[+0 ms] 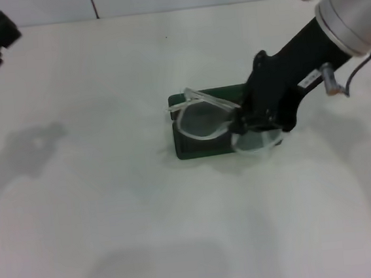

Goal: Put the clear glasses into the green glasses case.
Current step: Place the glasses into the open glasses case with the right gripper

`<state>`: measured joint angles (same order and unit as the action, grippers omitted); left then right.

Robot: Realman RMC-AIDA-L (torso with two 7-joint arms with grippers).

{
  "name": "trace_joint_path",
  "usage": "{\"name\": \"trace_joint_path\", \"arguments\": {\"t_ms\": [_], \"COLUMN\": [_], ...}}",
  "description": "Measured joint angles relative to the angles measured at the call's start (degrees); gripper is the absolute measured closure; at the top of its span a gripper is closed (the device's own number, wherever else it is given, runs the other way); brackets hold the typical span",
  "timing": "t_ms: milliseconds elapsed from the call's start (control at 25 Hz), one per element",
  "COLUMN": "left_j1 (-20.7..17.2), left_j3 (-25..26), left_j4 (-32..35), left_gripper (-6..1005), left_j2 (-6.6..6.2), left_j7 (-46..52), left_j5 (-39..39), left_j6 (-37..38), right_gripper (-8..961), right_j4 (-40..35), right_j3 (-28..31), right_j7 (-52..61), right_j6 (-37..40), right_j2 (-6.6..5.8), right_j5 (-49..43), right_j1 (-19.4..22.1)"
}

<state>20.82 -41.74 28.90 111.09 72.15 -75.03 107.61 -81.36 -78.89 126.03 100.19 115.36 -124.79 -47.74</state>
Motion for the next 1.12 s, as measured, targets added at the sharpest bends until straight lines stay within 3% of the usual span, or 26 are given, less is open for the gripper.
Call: {"name": "trace_joint_path", "arguments": {"t_ms": [160, 320, 800, 1120], "left_j1": [0.35, 1.05, 2.05, 0.06], "left_j3": [0.01, -0.24, -0.22, -0.27], "left_j4": [0.0, -0.04, -0.16, 1.37], "left_gripper": [861, 861, 860, 860], "left_j2": [0.86, 1.45, 1.87, -0.19], "left_j7": [-0.05, -0.38, -0.54, -0.32], "left_j5": [-1.1, -2.24, -3.63, -10.0], "left_j6": [-1.78, -2.94, -3.12, -2.41], "right_gripper": [885, 884, 883, 882], "right_j4": [9.05, 18.53, 22.06, 21.81], "right_j3": [0.39, 0.0, -10.62, -14.21], "right_j7": [1.58, 1.02, -0.82, -1.74], "right_j6": [3.72, 3.39, -2.47, -7.5], "right_j2": [0.1, 0.33, 0.68, 0.84], "right_j5": [-6.64, -11.8, -15.73, -15.84], "right_j1": [-8.64, -14.5, -18.06, -16.4]}}
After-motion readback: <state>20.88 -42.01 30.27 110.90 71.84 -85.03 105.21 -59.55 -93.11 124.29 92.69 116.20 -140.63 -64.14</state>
